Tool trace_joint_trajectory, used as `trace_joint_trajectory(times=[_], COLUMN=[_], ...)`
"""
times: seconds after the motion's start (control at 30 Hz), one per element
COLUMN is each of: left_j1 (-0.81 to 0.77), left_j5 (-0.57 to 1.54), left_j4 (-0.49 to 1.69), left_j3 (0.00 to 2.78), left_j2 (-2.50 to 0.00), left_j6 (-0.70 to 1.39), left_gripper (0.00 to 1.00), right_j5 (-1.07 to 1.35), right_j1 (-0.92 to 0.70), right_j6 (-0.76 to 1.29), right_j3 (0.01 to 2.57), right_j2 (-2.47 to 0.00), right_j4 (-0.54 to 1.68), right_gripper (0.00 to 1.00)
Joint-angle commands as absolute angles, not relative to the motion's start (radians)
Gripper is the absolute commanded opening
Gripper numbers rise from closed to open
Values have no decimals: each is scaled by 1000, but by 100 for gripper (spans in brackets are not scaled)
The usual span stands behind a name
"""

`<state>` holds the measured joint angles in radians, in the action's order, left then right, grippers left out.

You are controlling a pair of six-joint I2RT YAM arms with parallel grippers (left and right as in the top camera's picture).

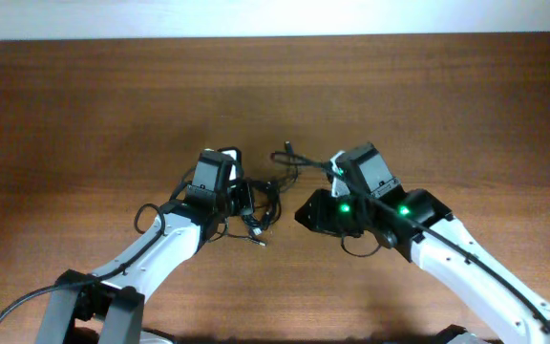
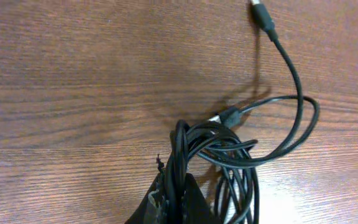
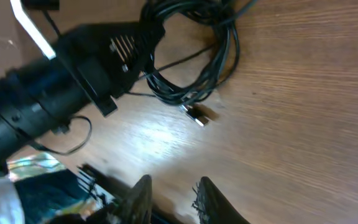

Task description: Untangle cables

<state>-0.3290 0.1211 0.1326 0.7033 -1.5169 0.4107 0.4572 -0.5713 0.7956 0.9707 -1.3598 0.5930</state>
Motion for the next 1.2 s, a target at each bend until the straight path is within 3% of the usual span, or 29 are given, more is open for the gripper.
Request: trace_joint_trajectory(times=[0.0,0.2,0.43,0.77,0.9,1.0,1.1,1.17], left_j1=[-331,-331,-331,-333,-333,-333,-331,-331], left_j5=[88,89,89,89,89,89,18,-88], left_j4=[127,114,113,114,116,133,155,153], left_j3=[705,705,705,705,705,705,705,705], left_j2=[-1528,-1528,-1528,-1528,-1528,-1528,-1528,-1528], left_j6=[361,297,297,298,298,298,297,297], left_gripper=[0,0,0,0,0,0,0,0], right_j5=[596,715,697,574,581,568,634,810], right_j1=[-576,-567,-567,-630,-635,-636,-598,-547], right_j6=[886,1193,1495,1676,1685,1676,1335,1196], right_j3=[980,980,980,980,980,980,980,980], right_j2=[-1481,-1762,-1856,-1893,-1940,-1940,-1917,-1870], right_j4=[469,198,12,-43,-84,-96,-124,-128], right_gripper=[25,32,34,37,32,4,4,4])
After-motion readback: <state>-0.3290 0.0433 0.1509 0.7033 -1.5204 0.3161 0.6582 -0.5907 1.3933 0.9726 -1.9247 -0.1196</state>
